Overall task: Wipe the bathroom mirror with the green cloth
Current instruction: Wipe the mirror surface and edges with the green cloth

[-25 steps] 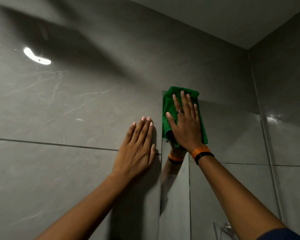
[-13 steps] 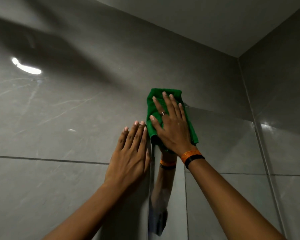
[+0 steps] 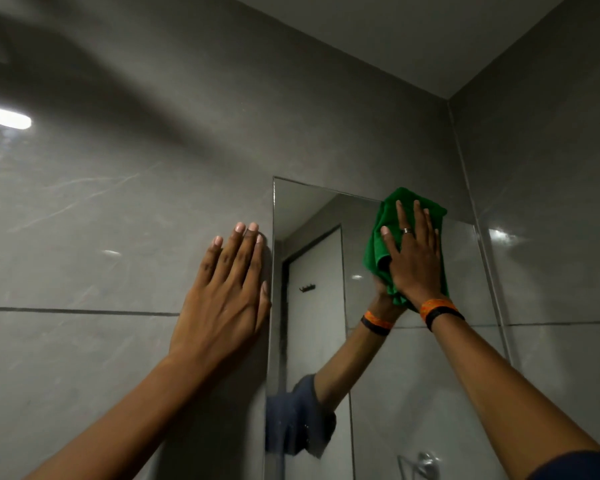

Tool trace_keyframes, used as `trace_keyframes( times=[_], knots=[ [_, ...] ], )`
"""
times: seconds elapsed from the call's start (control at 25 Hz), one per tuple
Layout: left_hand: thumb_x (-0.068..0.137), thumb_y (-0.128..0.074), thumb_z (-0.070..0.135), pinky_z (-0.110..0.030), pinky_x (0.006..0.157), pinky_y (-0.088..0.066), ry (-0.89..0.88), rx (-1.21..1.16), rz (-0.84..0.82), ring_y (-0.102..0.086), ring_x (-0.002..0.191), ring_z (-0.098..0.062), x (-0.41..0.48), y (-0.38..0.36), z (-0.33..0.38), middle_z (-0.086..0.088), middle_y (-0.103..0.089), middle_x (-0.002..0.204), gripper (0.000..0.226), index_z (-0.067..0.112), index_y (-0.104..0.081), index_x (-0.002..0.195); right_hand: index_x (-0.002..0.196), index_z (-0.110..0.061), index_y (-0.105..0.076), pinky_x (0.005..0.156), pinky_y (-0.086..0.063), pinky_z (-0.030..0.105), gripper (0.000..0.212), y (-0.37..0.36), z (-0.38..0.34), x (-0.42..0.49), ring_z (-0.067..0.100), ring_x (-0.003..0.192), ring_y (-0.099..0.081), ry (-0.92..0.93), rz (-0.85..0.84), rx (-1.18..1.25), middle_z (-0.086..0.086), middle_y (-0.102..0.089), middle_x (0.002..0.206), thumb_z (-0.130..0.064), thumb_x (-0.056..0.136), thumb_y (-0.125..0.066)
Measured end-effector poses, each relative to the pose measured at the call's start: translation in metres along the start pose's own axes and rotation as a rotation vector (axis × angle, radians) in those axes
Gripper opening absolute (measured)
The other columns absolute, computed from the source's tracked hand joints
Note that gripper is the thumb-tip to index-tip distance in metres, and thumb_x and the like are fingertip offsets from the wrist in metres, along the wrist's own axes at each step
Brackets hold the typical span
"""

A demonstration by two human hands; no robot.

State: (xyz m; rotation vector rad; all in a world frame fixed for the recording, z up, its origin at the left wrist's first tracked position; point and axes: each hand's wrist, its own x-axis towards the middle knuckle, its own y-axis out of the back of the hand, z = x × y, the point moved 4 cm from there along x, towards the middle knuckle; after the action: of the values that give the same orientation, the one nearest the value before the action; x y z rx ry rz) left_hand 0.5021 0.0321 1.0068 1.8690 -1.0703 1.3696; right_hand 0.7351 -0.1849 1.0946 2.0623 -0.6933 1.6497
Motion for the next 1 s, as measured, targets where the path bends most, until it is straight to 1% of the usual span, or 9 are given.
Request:
trace_keyframes(
  times=[0.16, 0.28, 0.44, 0.52, 0.6, 0.68, 0.84, 1.0],
  knots=[
    [0.102, -0.014, 0.038, -0.053, 0.127, -0.013, -0.005, -0.039, 0.002, -0.003, 0.157, -0.034, -0.002, 0.002, 0.0, -0.023, -0.007, 0.167, 0.067, -0.001, -0.012, 0.157, 0.165, -0.028, -0.016, 0.133, -0.011, 0.051, 0.063, 0.001, 0.034, 0.008, 0.027, 0.163, -0.005, -0.033, 0.027, -0.004, 0.007, -0.009, 0.175, -0.044, 0.108, -0.04],
    [0.101, -0.016, 0.037, -0.054, 0.127, -0.013, -0.006, -0.039, 0.0, -0.005, 0.156, -0.035, -0.001, 0.006, 0.001, -0.024, -0.008, 0.166, 0.068, -0.003, -0.014, 0.156, 0.165, -0.027, -0.014, 0.133, -0.011, 0.053, 0.066, 0.004, 0.058, 0.014, 0.028, 0.163, -0.006, -0.072, 0.002, -0.019, 0.008, -0.009, 0.175, -0.037, 0.108, -0.045],
    [0.101, -0.017, 0.037, -0.056, 0.126, -0.016, -0.024, -0.035, 0.009, -0.006, 0.156, -0.036, 0.002, 0.006, 0.001, -0.025, -0.009, 0.166, 0.068, -0.004, -0.015, 0.156, 0.165, -0.025, -0.012, 0.133, -0.006, 0.053, 0.065, 0.016, 0.085, 0.026, 0.03, 0.162, -0.013, -0.116, -0.027, -0.142, 0.01, -0.011, 0.175, -0.041, 0.109, -0.04],
    [0.101, -0.017, 0.038, -0.058, 0.124, -0.02, -0.035, -0.029, 0.028, -0.01, 0.155, -0.038, 0.003, 0.003, -0.001, -0.027, -0.013, 0.165, 0.069, -0.005, -0.018, 0.155, 0.166, -0.024, -0.011, 0.133, -0.008, 0.052, 0.066, 0.019, 0.094, 0.033, 0.03, 0.162, -0.013, -0.137, -0.044, -0.18, 0.011, -0.011, 0.175, -0.039, 0.109, -0.041],
    [0.1, -0.018, 0.04, -0.058, 0.123, -0.022, -0.045, -0.017, 0.042, -0.014, 0.155, -0.039, 0.001, -0.001, -0.003, -0.027, -0.016, 0.164, 0.07, -0.004, -0.021, 0.155, 0.166, -0.022, -0.011, 0.132, -0.011, 0.051, 0.066, 0.021, 0.1, 0.037, 0.031, 0.161, -0.014, -0.179, -0.058, -0.15, 0.013, -0.012, 0.174, -0.036, 0.109, -0.043],
    [0.099, -0.022, 0.039, -0.057, 0.123, -0.02, -0.052, -0.017, 0.059, -0.018, 0.153, -0.039, 0.001, -0.001, -0.003, -0.028, -0.019, 0.163, 0.07, -0.005, -0.024, 0.154, 0.166, -0.022, -0.012, 0.132, -0.011, 0.05, 0.065, 0.022, 0.101, 0.036, 0.032, 0.161, -0.014, -0.198, -0.06, -0.095, 0.014, -0.013, 0.174, -0.037, 0.11, -0.041],
    [0.098, -0.025, 0.036, -0.056, 0.122, -0.019, -0.068, -0.035, 0.053, -0.022, 0.151, -0.043, -0.008, 0.005, 0.003, -0.03, -0.023, 0.161, 0.069, -0.008, -0.027, 0.151, 0.166, -0.023, -0.01, 0.132, -0.009, 0.048, 0.065, 0.025, 0.103, 0.008, 0.031, 0.162, -0.012, -0.27, -0.075, -0.059, 0.013, -0.01, 0.175, -0.037, 0.11, -0.041],
    [0.097, -0.026, 0.035, -0.055, 0.123, -0.015, -0.098, -0.084, 0.0, -0.021, 0.152, -0.042, -0.041, 0.008, 0.012, -0.03, -0.021, 0.162, 0.07, -0.009, -0.026, 0.152, 0.166, -0.025, -0.007, 0.133, -0.007, 0.048, 0.065, 0.025, 0.112, -0.056, 0.03, 0.163, -0.007, -0.334, -0.099, -0.049, 0.01, -0.005, 0.175, -0.037, 0.111, -0.039]
  ],
)
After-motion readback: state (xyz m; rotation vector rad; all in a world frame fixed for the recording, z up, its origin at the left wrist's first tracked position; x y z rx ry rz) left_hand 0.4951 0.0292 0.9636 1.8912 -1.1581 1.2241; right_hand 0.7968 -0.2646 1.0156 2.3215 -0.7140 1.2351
